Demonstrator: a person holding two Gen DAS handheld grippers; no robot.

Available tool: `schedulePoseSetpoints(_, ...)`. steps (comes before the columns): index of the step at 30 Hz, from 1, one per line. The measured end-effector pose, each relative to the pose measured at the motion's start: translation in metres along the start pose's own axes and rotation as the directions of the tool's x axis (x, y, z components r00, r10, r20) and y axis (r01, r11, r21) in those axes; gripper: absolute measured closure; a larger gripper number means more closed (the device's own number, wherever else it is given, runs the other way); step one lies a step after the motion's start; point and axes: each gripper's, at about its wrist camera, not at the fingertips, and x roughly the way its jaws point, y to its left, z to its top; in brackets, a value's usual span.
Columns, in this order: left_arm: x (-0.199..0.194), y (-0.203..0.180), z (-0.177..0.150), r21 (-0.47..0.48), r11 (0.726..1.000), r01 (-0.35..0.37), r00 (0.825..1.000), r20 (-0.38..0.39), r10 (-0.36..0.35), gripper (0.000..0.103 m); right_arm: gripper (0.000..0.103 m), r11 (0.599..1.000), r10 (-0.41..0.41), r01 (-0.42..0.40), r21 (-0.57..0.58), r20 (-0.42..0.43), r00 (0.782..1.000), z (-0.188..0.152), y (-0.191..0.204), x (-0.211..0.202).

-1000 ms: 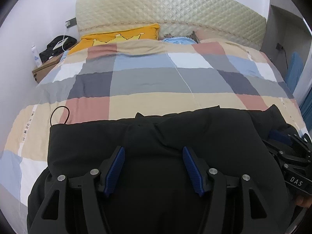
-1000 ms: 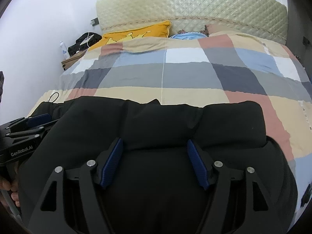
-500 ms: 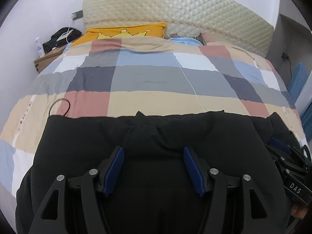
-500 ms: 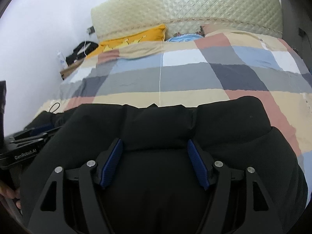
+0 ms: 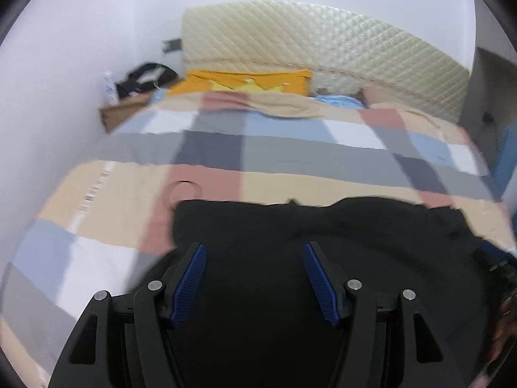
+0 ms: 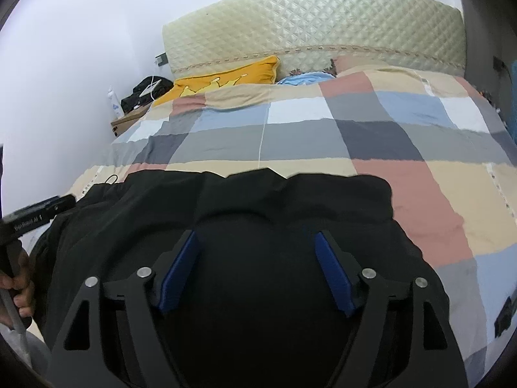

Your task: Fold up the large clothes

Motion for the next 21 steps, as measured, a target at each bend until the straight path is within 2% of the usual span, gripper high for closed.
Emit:
schedulePoseSetpoints(2, 0.002, 0.012, -0.01, 0.0, 1.0, -0.023, 0.999, -0.023, 0.023, 0.04, 0.022, 1.0, -0.021, 0.021, 0.004, 0.0, 1.0, -0.004, -0.004, -0.004)
schedulePoseSetpoints(6, 0.009, 0.029, -0.024, -0.041, 0.999, 0.011, 0.998, -0.062, -0.014, 0.04, 0.021, 0.999, -0.032, 0.032, -0.003, -0.006, 0.999, -0.008, -0.007, 0.001)
schedulePoseSetpoints(12, 0.018, 0.027, -0.037, -0.021, 1.0, 0.015, 0.998, -0.063, -0.016, 0.038, 0.015, 0.994, -0.079, 0.078, -0.08, -0.007, 0.997, -0.02, 0.005, 0.023)
schedulePoseSetpoints(21, 0.028, 0.027, -0.041, -0.03, 0.999, 0.035, 0.996, -0.077, -0.037, 0.035, 0.012, 0.997, -0.064, 0.064, -0.036, -0.011, 0.998, -0.026, -0.001, 0.031)
